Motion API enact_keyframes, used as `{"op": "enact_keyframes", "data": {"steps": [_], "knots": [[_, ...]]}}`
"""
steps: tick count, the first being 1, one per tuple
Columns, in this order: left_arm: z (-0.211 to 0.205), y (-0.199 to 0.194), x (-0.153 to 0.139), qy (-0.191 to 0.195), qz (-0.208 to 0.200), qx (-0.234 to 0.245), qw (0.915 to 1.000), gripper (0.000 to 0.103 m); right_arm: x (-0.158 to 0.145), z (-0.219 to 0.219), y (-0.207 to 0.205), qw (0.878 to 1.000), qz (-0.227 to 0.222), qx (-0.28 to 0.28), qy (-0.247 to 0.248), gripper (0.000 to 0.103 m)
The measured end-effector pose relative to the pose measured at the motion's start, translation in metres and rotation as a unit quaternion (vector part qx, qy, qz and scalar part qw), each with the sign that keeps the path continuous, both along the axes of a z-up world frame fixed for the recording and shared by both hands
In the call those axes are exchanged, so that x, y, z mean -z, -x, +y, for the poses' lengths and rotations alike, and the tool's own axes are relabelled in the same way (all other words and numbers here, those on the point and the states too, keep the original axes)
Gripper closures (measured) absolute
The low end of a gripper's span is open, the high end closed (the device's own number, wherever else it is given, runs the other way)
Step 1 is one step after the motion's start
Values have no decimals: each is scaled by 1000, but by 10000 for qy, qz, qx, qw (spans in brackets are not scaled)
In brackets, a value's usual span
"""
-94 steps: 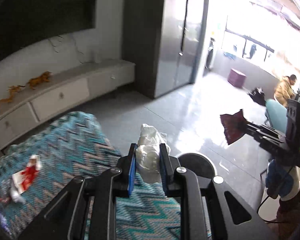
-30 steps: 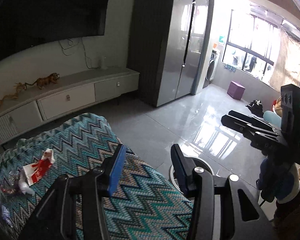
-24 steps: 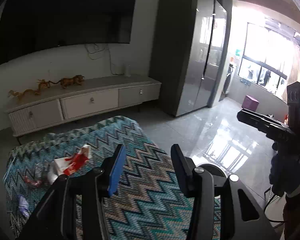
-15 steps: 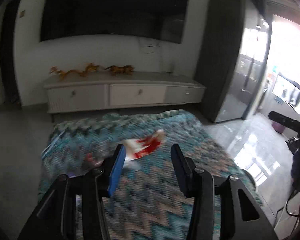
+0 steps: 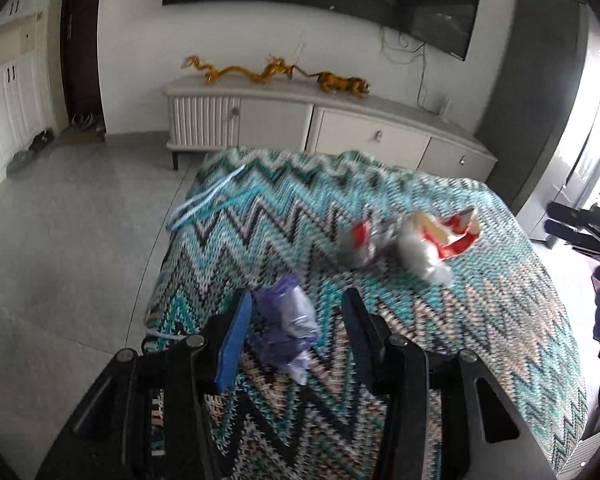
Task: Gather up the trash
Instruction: 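Grasp the purple bag with the left tool while the right tool grasps the red-and-white wrapper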
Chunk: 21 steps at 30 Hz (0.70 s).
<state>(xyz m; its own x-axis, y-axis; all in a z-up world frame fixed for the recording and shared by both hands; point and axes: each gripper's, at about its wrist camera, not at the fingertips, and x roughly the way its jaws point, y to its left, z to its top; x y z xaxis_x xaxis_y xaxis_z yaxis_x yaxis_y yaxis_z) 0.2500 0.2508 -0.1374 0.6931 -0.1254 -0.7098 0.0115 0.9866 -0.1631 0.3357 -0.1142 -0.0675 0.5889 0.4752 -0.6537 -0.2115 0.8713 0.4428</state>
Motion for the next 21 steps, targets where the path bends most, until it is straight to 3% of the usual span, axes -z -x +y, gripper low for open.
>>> {"op": "enact_keyframes", "data": {"steps": [6, 14, 19, 21], "knots": [[4, -9, 21, 156, 176, 30, 9997, 58, 50, 17, -45, 9960, 636, 100, -615, 38], [3, -16, 37, 219, 390, 92, 9990, 59, 87, 30, -73, 9873, 1157, 203, -1068, 38], [0, -17, 44, 220, 479, 155, 9985, 71, 98, 27, -88, 9802, 1282, 396, -1454, 38], [-1, -17, 43, 208, 448, 137, 9987, 74, 98, 26, -94, 9793, 1338, 392, -1465, 51]]}}
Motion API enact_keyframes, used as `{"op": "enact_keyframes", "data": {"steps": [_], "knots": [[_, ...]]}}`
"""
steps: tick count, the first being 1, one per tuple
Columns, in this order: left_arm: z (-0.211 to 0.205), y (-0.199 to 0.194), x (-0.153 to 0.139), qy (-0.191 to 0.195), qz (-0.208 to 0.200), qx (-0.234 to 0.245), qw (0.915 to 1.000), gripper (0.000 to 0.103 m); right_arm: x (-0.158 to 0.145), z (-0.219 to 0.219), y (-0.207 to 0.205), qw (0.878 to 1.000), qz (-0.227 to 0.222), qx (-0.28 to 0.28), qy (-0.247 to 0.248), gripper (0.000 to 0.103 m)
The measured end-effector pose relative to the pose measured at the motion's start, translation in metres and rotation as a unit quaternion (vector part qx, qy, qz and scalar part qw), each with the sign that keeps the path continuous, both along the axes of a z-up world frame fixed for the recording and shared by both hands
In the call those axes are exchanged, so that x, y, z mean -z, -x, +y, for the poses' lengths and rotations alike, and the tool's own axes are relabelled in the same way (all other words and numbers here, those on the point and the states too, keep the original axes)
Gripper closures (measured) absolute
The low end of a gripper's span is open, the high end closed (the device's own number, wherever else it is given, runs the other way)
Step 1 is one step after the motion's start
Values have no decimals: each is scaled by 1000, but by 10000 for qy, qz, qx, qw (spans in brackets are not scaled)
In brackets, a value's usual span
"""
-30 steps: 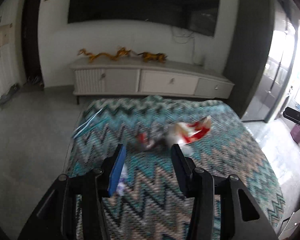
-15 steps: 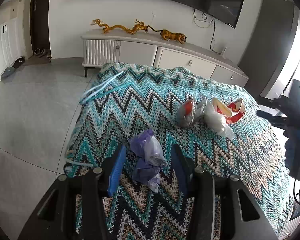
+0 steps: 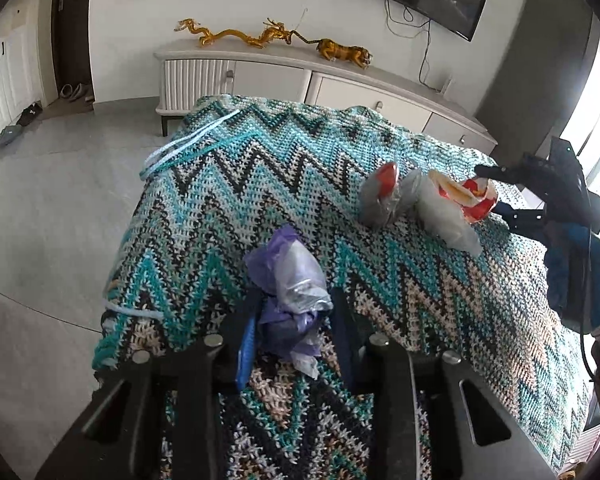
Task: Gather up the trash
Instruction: 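Grasp the purple bag with the left tool while the right tool grasps the red-and-white wrapper, then carry the purple bag and red-and-white wrapper over the bin and open both tools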
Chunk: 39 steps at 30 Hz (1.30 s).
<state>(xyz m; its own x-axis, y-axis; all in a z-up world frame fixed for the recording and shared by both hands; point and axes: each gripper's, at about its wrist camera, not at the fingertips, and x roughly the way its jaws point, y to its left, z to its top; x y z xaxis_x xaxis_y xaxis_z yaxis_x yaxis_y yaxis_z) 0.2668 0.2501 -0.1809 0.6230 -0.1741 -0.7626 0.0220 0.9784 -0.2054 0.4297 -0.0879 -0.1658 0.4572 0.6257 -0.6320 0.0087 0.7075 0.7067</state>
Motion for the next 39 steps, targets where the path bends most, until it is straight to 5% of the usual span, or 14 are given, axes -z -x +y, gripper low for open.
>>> {"op": "enact_keyframes", "data": {"steps": [9, 22, 32, 39], "knots": [[0, 14, -17, 10, -200, -106, 9997, 75, -16, -23, 12, 9992, -313, 257, 53, 64], [-39, 59, -81, -78, -769, 222, 9968, 75, -109, -103, 98, 9881, -1345, 556, 496, 65], [-122, 86, -139, -157, -1239, 1079, 9863, 75, -179, -202, 190, 9697, -1983, 1250, 681, 65], [-230, 89, -165, -50, -1313, 2086, 9691, 75, -207, -289, 263, 9493, -2218, 1935, 1102, 65]]}}
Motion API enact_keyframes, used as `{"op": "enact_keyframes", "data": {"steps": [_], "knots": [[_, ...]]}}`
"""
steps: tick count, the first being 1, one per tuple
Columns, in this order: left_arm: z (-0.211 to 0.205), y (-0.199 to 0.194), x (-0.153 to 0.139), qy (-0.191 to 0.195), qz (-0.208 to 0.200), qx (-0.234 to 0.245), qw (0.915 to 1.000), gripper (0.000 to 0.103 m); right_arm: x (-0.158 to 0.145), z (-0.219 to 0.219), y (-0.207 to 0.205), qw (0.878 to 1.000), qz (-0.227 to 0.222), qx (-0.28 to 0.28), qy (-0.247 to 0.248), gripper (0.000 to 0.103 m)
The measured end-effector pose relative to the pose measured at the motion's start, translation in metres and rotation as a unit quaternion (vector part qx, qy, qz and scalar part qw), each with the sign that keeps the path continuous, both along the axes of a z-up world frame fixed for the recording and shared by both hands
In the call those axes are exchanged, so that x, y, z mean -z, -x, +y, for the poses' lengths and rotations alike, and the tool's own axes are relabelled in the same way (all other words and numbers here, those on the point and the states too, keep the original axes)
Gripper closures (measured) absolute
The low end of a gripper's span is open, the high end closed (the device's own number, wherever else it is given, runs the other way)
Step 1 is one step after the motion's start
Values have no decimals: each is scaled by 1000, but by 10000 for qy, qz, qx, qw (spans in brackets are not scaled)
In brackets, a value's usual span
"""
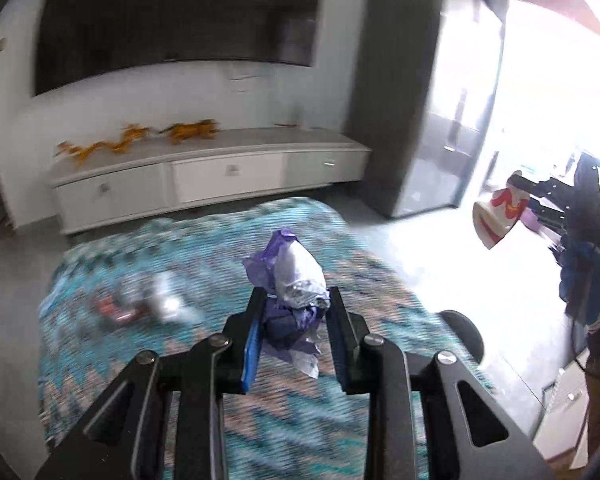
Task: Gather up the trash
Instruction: 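Carry the purple bag and red-and-white wrapper over the bin and open both tools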
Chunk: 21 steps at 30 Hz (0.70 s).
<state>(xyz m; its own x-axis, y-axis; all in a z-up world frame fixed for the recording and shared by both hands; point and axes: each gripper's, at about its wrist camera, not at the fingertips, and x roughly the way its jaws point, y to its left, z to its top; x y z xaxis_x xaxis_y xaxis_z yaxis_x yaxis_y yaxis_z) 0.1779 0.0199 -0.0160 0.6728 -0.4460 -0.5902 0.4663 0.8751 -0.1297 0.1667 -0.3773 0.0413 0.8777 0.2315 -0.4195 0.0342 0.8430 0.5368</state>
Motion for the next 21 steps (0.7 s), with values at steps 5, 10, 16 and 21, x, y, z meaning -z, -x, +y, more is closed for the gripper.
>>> {"op": "enact_keyframes", "data": {"steps": [5, 10, 16, 21], "knots": [[-99, -3, 0, -106, 195, 850, 9961, 75, 4, -48, 44, 9974, 89, 494, 517, 65], [-201, -7, 20, -265, 604, 1593, 9850, 75, 36, -89, 73, 9883, 435, 1008, 1059, 65], [-305, -12, 71, -689, 1099, 2246, 9658, 75, 96, -124, 80, 9749, 1067, 1348, 1411, 65], [-368, -24, 115, -825, 1606, 2483, 9517, 74, 153, -143, 74, 9670, 1584, 1449, 1369, 65]]}}
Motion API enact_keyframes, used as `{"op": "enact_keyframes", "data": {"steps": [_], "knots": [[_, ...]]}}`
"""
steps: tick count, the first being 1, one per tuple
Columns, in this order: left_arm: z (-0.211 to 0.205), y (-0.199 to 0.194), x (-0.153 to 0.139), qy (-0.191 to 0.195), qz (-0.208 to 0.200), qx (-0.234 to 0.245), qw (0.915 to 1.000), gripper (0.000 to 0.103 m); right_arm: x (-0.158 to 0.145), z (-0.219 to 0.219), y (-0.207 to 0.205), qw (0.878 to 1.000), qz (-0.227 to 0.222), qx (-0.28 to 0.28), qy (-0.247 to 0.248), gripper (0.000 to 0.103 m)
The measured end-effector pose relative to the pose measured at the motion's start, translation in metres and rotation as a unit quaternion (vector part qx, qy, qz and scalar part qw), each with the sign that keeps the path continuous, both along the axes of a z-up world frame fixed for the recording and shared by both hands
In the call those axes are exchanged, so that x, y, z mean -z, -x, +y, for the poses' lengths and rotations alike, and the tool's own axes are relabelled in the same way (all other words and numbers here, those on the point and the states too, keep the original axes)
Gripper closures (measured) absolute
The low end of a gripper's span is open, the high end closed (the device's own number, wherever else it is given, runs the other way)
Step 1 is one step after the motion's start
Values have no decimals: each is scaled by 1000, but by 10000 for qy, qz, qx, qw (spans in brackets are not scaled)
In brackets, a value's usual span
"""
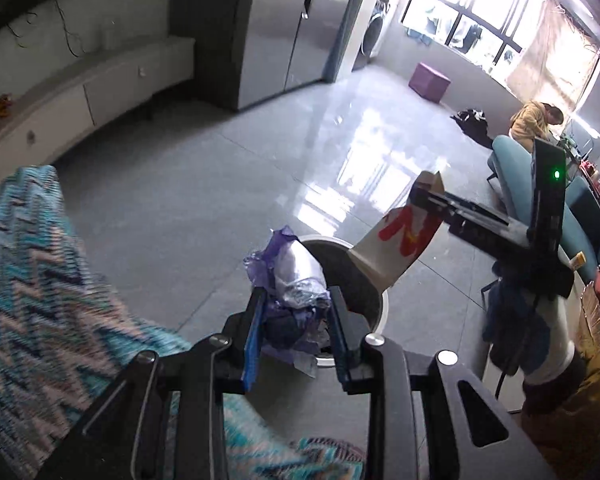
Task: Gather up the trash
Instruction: 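Carry the purple bag and red-and-white wrapper over the bin and open both tools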
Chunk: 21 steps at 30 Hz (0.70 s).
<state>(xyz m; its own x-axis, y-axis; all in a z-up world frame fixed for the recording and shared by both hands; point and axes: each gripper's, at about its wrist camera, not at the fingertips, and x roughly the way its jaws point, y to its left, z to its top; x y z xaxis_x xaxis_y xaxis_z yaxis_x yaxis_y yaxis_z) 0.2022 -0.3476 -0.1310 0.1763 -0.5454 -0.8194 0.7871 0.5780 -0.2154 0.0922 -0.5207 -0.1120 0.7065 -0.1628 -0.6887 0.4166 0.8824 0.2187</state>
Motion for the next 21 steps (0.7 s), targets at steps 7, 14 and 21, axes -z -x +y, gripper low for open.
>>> {"op": "enact_keyframes", "data": {"steps": [7, 14, 21], "knots": [[-56, -14, 53, -146, 772, 4, 9969, 71, 66, -23, -12, 9981, 552, 190, -194, 65], [-73, -22, 76, -180, 1042, -100, 9943, 57, 117, -30, -17, 9941, 871, 385, -524, 62], [-55, -21, 55, -123, 655, -228, 9975, 56, 121, -22, -9, 9934, 1011, 515, -182, 34]]}}
